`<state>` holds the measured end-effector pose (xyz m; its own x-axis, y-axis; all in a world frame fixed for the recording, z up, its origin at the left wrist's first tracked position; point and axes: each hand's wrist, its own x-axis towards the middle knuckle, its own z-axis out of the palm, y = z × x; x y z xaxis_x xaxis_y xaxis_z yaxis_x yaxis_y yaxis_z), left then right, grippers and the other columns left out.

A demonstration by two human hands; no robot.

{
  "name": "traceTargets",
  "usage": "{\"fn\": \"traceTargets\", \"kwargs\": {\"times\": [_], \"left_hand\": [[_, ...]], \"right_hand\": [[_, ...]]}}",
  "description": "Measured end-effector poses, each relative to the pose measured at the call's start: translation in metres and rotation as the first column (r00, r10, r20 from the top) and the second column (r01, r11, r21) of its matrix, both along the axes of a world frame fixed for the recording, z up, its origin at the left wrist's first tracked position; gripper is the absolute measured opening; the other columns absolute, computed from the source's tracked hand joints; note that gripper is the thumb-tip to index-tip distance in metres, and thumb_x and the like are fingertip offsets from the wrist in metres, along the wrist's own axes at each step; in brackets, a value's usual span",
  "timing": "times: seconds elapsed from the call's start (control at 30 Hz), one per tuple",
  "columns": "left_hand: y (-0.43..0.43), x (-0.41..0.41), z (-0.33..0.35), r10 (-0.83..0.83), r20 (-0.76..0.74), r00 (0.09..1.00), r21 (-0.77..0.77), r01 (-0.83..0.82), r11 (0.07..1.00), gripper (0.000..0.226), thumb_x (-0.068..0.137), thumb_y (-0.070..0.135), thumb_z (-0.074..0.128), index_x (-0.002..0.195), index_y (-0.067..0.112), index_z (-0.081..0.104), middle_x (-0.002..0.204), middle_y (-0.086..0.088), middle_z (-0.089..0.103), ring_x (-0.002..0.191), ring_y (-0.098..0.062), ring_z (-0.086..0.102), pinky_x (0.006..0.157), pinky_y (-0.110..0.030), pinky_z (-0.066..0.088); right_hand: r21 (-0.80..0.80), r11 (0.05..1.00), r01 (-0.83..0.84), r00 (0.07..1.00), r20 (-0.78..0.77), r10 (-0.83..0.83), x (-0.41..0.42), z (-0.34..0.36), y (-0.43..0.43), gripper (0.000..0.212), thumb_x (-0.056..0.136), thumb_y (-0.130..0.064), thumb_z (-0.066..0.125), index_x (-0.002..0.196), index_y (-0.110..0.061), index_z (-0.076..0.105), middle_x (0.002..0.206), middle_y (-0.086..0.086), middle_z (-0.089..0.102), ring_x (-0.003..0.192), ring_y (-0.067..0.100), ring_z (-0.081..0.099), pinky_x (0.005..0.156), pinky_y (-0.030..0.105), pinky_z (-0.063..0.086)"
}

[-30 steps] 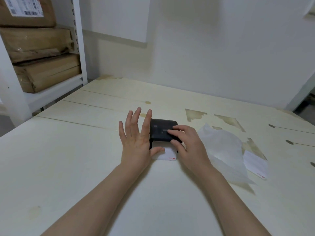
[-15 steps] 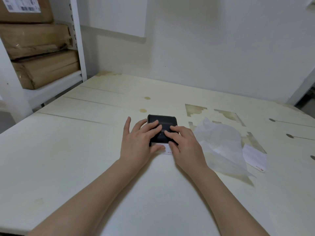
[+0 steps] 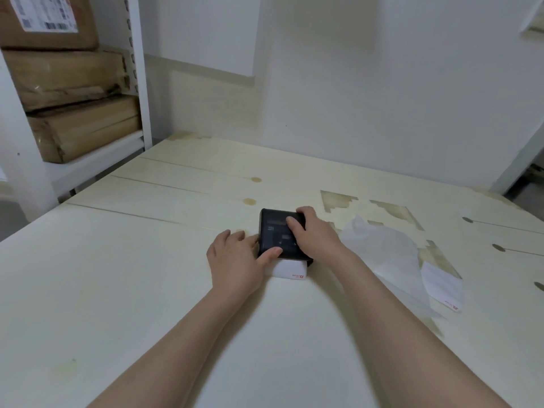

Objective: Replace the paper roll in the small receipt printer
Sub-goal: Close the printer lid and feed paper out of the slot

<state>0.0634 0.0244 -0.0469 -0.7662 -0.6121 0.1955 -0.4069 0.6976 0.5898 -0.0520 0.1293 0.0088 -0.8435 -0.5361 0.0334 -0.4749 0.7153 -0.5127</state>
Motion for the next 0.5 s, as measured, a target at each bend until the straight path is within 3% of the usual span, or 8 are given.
{"fn": "traceTargets", "kwargs": {"times": [0.1, 0.17, 0.23, 0.33, 0.4, 0.47, 0.5], "left_hand": [[-0.012, 0.000, -0.001, -0.103, -0.044, 0.994, 0.039, 0.104, 0.994, 0.050, 0.086, 0.063, 0.049, 0.130, 0.040, 0.057, 0.128, 0.005, 0.062, 0.138, -0.026, 0.033, 0.106, -0.039, 0.028], [-0.021, 0.002, -0.002, -0.200, -0.124, 0.972, 0.168, 0.220, 0.961, 0.046, 0.085, 0.054, 0.054, 0.130, 0.044, 0.055, 0.119, 0.008, 0.067, 0.131, -0.022, 0.044, 0.102, -0.037, 0.037], [-0.028, 0.004, 0.000, -0.254, -0.205, 0.945, 0.311, 0.309, 0.899, 0.048, 0.085, 0.041, 0.061, 0.132, 0.048, 0.052, 0.113, 0.012, 0.070, 0.115, -0.012, 0.061, 0.099, -0.037, 0.046], [-0.032, 0.004, 0.010, -0.125, -0.336, 0.934, 0.499, 0.288, 0.817, 0.057, 0.079, 0.034, 0.074, 0.132, 0.042, 0.054, 0.108, 0.012, 0.072, 0.103, -0.005, 0.067, 0.092, -0.031, 0.050], [-0.031, 0.004, 0.016, 0.096, -0.461, 0.882, 0.681, 0.283, 0.675, 0.065, 0.077, 0.029, 0.080, 0.134, 0.028, 0.050, 0.113, 0.009, 0.069, 0.102, -0.006, 0.067, 0.089, -0.027, 0.050], [-0.025, 0.001, 0.019, 0.203, -0.486, 0.850, 0.811, 0.353, 0.465, 0.074, 0.073, 0.029, 0.083, 0.135, 0.017, 0.044, 0.121, 0.002, 0.066, 0.106, -0.015, 0.067, 0.094, -0.037, 0.053], [-0.020, -0.002, 0.017, 0.199, -0.486, 0.851, 0.835, 0.385, 0.393, 0.069, 0.073, 0.029, 0.083, 0.131, 0.012, 0.048, 0.122, -0.003, 0.067, 0.106, -0.019, 0.068, 0.094, -0.042, 0.054]], "right_hand": [[-0.201, 0.975, 0.099, 0.985, 0.156, -0.068, -0.009, -0.001, 0.000, 0.043, 0.093, -0.047, 0.052, 0.125, -0.019, 0.042, 0.126, 0.012, 0.057, 0.109, 0.028, 0.059, 0.089, 0.039, 0.050], [-0.385, 0.901, 0.202, 0.943, 0.326, -0.072, -0.010, 0.002, 0.003, 0.035, 0.089, -0.048, 0.057, 0.112, -0.024, 0.045, 0.123, 0.012, 0.058, 0.100, 0.026, 0.064, 0.082, 0.043, 0.058], [-0.463, 0.850, 0.252, 0.909, 0.415, -0.044, -0.007, 0.004, 0.007, 0.032, 0.090, -0.049, 0.057, 0.106, -0.023, 0.048, 0.120, 0.012, 0.060, 0.090, 0.022, 0.065, 0.075, 0.042, 0.061], [-0.558, 0.772, 0.304, 0.899, 0.437, -0.038, 0.000, 0.000, 0.010, 0.038, 0.093, -0.047, 0.055, 0.111, -0.014, 0.053, 0.117, 0.014, 0.064, 0.087, 0.022, 0.066, 0.067, 0.038, 0.062], [-0.683, 0.603, 0.412, 0.840, 0.541, 0.039, 0.010, -0.006, 0.005, 0.042, 0.098, -0.043, 0.050, 0.116, -0.006, 0.057, 0.112, 0.015, 0.068, 0.089, 0.025, 0.069, 0.061, 0.034, 0.060], [-0.751, 0.367, 0.548, 0.741, 0.640, 0.203, 0.025, -0.009, -0.003, 0.039, 0.101, -0.037, 0.046, 0.117, -0.004, 0.059, 0.110, 0.017, 0.069, 0.095, 0.029, 0.070, 0.075, 0.043, 0.061], [-0.759, 0.296, 0.580, 0.712, 0.649, 0.270, 0.030, -0.010, -0.007, 0.037, 0.101, -0.034, 0.045, 0.117, -0.004, 0.059, 0.110, 0.018, 0.069, 0.097, 0.030, 0.069, 0.083, 0.048, 0.059]]}}
